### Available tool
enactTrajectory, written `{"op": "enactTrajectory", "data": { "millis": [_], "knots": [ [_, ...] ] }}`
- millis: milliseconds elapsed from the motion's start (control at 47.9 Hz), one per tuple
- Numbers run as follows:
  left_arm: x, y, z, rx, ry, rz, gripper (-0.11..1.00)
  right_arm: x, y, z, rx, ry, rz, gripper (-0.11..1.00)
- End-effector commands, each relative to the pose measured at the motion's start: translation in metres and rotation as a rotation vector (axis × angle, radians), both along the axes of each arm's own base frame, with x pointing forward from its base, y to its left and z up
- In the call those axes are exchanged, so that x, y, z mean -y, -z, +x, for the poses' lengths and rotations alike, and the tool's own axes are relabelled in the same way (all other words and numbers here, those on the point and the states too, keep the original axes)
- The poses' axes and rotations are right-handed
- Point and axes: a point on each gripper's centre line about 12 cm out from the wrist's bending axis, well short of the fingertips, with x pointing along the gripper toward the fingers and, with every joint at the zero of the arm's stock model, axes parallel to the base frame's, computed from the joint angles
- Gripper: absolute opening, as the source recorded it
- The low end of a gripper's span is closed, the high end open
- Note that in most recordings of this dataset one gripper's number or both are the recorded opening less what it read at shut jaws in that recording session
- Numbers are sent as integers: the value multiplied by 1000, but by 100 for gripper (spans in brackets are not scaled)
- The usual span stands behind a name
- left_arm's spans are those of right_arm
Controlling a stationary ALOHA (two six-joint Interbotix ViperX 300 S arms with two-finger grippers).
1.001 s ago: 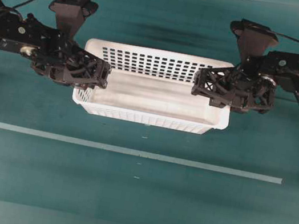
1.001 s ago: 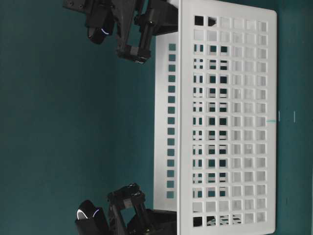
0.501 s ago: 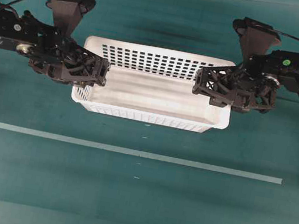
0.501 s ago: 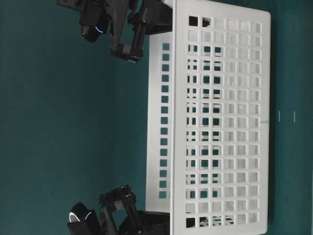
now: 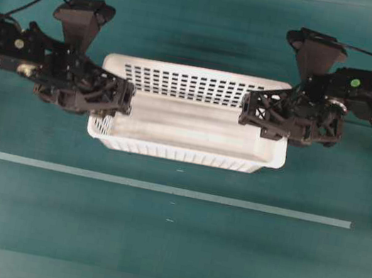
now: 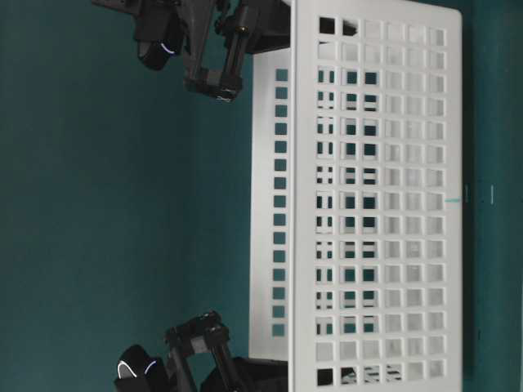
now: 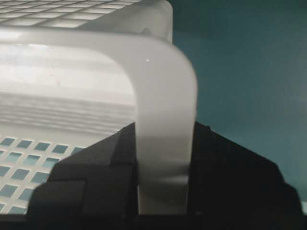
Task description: Lift the white basket with both hands.
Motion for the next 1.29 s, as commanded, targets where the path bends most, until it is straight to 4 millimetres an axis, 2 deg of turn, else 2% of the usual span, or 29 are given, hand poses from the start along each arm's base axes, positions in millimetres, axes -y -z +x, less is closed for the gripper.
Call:
{"op": "enactTrajectory", "data": {
  "millis": [0,459,647,876,1272],
  "knots": [
    [7,-9,1,27,20,6,7,-7,-3,-1,-1,-26,1,17],
    [33,-18,3,58,49,-18,7,-39,-3,0,-15,-72,34,17],
    [46,-19,4,63,71,-27,7,-61,1,-6,-30,-71,51,17],
    [64,-21,6,72,72,-57,7,-77,5,-11,0,-61,60,17],
    [82,-22,8,73,105,-70,7,-90,6,-9,17,-81,59,17]
  ]
}}
